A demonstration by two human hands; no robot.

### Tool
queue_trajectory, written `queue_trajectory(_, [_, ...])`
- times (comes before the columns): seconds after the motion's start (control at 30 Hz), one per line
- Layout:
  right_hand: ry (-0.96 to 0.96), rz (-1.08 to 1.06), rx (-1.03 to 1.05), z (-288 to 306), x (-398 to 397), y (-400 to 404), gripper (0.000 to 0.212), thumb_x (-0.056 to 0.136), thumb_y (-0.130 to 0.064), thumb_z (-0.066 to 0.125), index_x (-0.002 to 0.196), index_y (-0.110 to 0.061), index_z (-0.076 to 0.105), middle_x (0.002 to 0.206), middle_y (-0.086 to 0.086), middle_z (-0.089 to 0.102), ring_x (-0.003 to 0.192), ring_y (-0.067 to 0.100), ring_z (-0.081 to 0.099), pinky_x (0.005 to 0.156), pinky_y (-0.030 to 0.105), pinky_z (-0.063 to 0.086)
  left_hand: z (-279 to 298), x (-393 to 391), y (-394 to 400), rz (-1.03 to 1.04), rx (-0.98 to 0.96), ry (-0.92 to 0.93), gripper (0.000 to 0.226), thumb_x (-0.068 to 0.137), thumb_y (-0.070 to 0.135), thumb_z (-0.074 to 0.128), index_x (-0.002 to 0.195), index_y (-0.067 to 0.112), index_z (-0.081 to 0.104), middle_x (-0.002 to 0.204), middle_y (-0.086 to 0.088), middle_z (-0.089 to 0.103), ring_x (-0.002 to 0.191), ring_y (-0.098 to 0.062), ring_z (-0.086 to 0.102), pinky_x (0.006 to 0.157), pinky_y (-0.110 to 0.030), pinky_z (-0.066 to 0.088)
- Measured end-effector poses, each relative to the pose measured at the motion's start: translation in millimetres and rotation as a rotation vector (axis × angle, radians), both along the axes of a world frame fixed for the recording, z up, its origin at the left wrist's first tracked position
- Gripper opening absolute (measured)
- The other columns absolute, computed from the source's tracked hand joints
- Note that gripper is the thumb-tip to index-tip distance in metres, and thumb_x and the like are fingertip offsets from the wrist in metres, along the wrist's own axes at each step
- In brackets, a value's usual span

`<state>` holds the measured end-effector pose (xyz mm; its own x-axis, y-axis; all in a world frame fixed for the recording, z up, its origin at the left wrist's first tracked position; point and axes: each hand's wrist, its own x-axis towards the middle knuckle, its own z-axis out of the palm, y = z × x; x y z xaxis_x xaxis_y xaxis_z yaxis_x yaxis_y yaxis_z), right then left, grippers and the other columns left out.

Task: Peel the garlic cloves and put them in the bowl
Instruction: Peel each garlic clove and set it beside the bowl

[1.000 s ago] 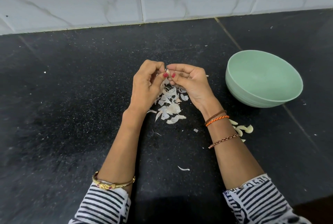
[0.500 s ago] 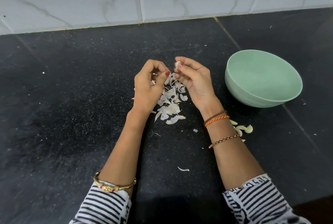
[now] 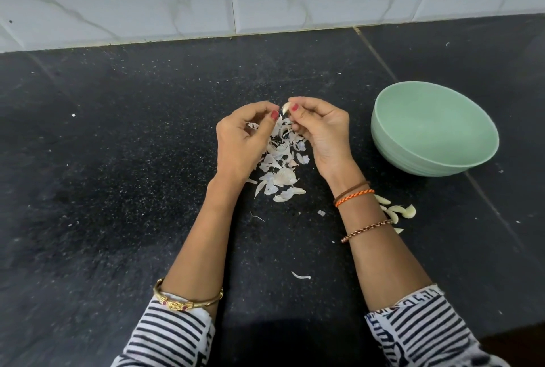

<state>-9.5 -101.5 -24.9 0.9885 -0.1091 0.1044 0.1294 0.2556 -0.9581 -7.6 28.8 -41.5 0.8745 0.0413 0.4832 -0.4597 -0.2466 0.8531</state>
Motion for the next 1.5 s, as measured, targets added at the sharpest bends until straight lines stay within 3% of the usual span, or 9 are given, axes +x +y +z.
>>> queue_trajectory(0.2, [-0.019,0.013,-0.109,-0.5,-0.2,0.3,0.013,0.083,0.002,0.063,0.086,-0.01,0.068,0.067,-0.008,0.069,0.062,0.0,0.06,0.058,0.014,0.048,-2.3,1.8,0.6,0.046,0.078,-0.077,0.013,0.085,0.01,0.062,0.094,0.013,0.071,0.083,0.012,0.065,0.073,0.002,0.059,0.066,-0.011,0.043])
queue_trajectory(0.33, [0.002,0.045,-0.134,-1.0,-0.6,1.8,0.013,0.084,0.001,0.062,0.09,-0.009,0.068,0.068,-0.005,0.068,0.06,0.002,0.059,0.058,0.014,0.048,-4.6,2.9,-0.7,0.111,0.132,-0.108,0.013,0.082,0.011,0.061,0.083,0.004,0.071,0.078,0.007,0.064,0.065,0.003,0.055,0.062,-0.014,0.045])
queue_trajectory(0.47, [0.041,0.07,-0.127,1.2,-1.0,3.8,0.011,0.085,-0.002,0.063,0.091,-0.01,0.068,0.066,-0.004,0.069,0.061,0.003,0.062,0.058,0.014,0.05,-4.3,3.1,-2.7,0.145,0.137,-0.123,0.014,0.081,0.013,0.059,0.076,0.003,0.068,0.073,0.006,0.061,0.061,-0.012,0.056,0.059,-0.023,0.047])
queue_trajectory(0.63, [0.083,0.175,-0.107,4.7,-0.6,0.8,0.018,0.086,-0.002,0.062,0.1,-0.013,0.062,0.065,-0.004,0.068,0.062,0.003,0.063,0.06,0.016,0.051,-4.4,4.0,-3.3,0.141,0.071,-0.101,0.019,0.078,0.023,0.055,0.074,0.006,0.065,0.067,0.016,0.055,0.058,-0.001,0.049,0.057,-0.009,0.038])
queue_trajectory(0.87, [0.099,0.298,-0.123,5.7,-1.7,-4.0,0.014,0.085,0.002,0.06,0.092,-0.01,0.063,0.066,-0.001,0.068,0.064,0.006,0.063,0.061,0.015,0.052,0.8,4.2,2.4,0.197,-0.093,0.024,0.011,0.078,0.027,0.049,0.07,0.022,0.055,0.062,0.012,0.049,0.055,-0.001,0.043,0.057,-0.016,0.037])
queue_trajectory(1.0, [0.084,0.263,-0.094,4.4,-0.2,-1.4,0.018,0.088,0.003,0.055,0.094,-0.009,0.067,0.07,-0.005,0.068,0.068,0.004,0.062,0.068,0.016,0.053,0.8,5.9,7.3,0.189,-0.07,0.063,0.029,0.079,0.011,0.041,0.052,0.023,0.039,0.048,0.009,0.034,0.045,-0.003,0.029,0.047,-0.02,0.026])
queue_trajectory(1.13, [0.072,0.232,-0.07,2.1,-0.5,1.5,0.016,0.09,-0.001,0.055,0.097,-0.011,0.066,0.072,-0.006,0.068,0.068,0.003,0.061,0.068,0.017,0.053,-2.2,3.9,0.8,0.143,0.003,0.058,0.048,0.087,0.023,0.052,0.043,0.017,0.035,0.037,0.009,0.033,0.039,-0.011,0.03,0.044,-0.023,0.026])
queue_trajectory(1.27, [0.061,0.136,-0.066,1.2,0.3,1.5,0.011,0.088,-0.002,0.057,0.088,-0.009,0.066,0.065,-0.006,0.066,0.062,0.002,0.059,0.063,0.015,0.051,-1.1,3.1,-0.6,0.092,-0.119,0.078,0.007,0.083,0.02,0.06,0.08,0.018,0.066,0.07,0.009,0.063,0.063,-0.003,0.054,0.066,-0.021,0.045])
queue_trajectory(1.5, [0.056,0.091,-0.045,-0.9,1.6,2.4,0.011,0.087,-0.002,0.058,0.084,-0.009,0.065,0.062,-0.005,0.066,0.059,0.003,0.059,0.059,0.015,0.051,-0.5,4.4,2.2,-0.05,-0.132,0.038,0.015,0.083,0.013,0.063,0.089,0.027,0.066,0.079,0.022,0.068,0.077,0.002,0.06,0.076,-0.019,0.047])
